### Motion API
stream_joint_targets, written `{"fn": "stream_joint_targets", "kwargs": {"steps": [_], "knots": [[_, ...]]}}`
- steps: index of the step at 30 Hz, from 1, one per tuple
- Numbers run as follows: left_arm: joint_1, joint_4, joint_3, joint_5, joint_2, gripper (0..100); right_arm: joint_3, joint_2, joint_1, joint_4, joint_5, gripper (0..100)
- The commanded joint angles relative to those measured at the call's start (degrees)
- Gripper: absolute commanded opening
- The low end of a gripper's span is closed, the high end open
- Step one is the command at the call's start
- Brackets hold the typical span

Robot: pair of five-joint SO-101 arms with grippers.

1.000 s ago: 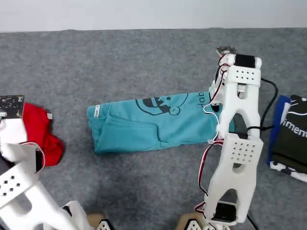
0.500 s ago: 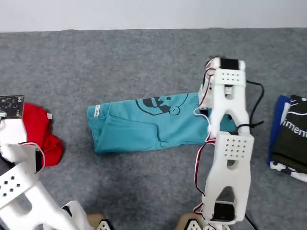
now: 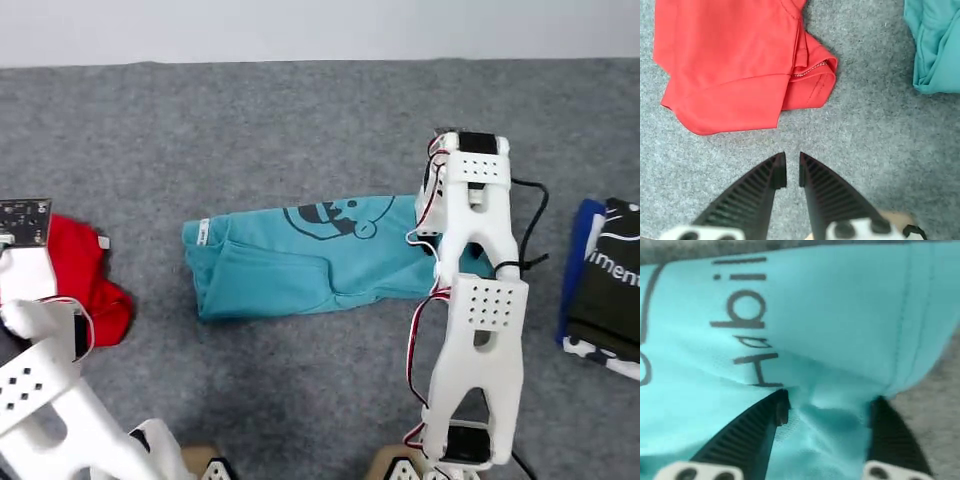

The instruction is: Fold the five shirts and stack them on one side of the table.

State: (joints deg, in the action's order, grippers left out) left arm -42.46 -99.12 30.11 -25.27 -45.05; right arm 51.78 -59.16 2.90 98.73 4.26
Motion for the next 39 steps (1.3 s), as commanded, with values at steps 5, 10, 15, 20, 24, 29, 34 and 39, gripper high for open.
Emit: {"fn": "stream_joint_targets", "kwargs": {"steps": [5,10,15,20,24,29,34,39], "knots": [[0.35,-1.32,-0.04,-0.18,-0.79,5,-0.44,2.51,1.54,0.92,5.19,0.6],[0.35,-1.32,-0.04,-0.18,-0.79,5,-0.44,8.22,-0.31,3.91,9.32,1.0],[0.35,-1.32,-0.04,-0.18,-1.05,5,-0.79,15.60,-7.87,4.09,10.73,1.0],[0.35,-1.23,-0.04,-0.18,-1.14,5,-0.79,19.65,-17.27,4.09,10.73,1.0],[0.35,-1.23,-0.04,-0.18,-1.14,5,-0.79,19.82,-23.87,4.09,10.55,1.0],[0.35,-1.23,0.04,0.00,-1.23,5,-0.79,18.68,-31.25,3.74,10.64,1.0],[0.35,-1.23,0.04,0.00,-1.23,5,-0.53,15.87,-36.79,1.36,10.73,1.0],[0.35,-1.23,0.13,0.00,-1.23,5,-0.53,12.88,-41.10,-1.54,10.81,1.0]]}}
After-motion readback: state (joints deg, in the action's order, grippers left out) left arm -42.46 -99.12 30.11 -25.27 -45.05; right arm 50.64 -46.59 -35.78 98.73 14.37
